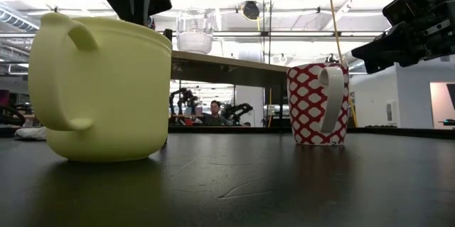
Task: Stack small to large cups/mugs on shelf
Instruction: Put the yellow mug on the shelf
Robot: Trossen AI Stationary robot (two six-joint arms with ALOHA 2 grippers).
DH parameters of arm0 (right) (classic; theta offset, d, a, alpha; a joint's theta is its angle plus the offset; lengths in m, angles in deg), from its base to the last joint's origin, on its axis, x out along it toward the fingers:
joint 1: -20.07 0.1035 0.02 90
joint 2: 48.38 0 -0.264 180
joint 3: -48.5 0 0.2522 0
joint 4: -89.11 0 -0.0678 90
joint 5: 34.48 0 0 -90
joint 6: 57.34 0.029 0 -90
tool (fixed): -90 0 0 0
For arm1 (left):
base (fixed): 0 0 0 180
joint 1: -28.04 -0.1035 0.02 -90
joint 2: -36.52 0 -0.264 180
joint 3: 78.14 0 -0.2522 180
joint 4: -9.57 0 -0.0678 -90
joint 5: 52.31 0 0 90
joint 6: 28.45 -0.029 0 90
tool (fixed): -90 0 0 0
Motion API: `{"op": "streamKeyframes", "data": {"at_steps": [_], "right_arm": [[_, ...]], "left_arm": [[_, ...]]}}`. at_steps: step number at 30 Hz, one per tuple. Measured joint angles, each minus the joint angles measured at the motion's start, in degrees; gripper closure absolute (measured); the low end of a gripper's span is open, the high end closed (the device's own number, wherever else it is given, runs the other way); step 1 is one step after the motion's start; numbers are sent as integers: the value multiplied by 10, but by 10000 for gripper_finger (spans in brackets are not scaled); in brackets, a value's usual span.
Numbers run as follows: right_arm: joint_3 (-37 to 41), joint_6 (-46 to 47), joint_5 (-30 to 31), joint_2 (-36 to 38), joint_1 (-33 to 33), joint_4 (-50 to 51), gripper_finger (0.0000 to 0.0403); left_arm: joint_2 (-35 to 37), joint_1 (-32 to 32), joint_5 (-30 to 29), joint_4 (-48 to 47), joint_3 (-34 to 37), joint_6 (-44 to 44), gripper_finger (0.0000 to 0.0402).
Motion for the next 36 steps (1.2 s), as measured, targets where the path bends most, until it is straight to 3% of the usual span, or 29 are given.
{"op": "streamKeyframes", "data": {"at_steps": [11,23,36], "right_arm": [[0,1,0,0,0,0,403],[0,2,0,0,0,0,403],[0,4,0,0,0,0,403]], "left_arm": [[-8,1,-7,4,0,-9,246],[-21,6,6,21,0,-33,245],[-26,5,-23,24,0,-46,245]]}}
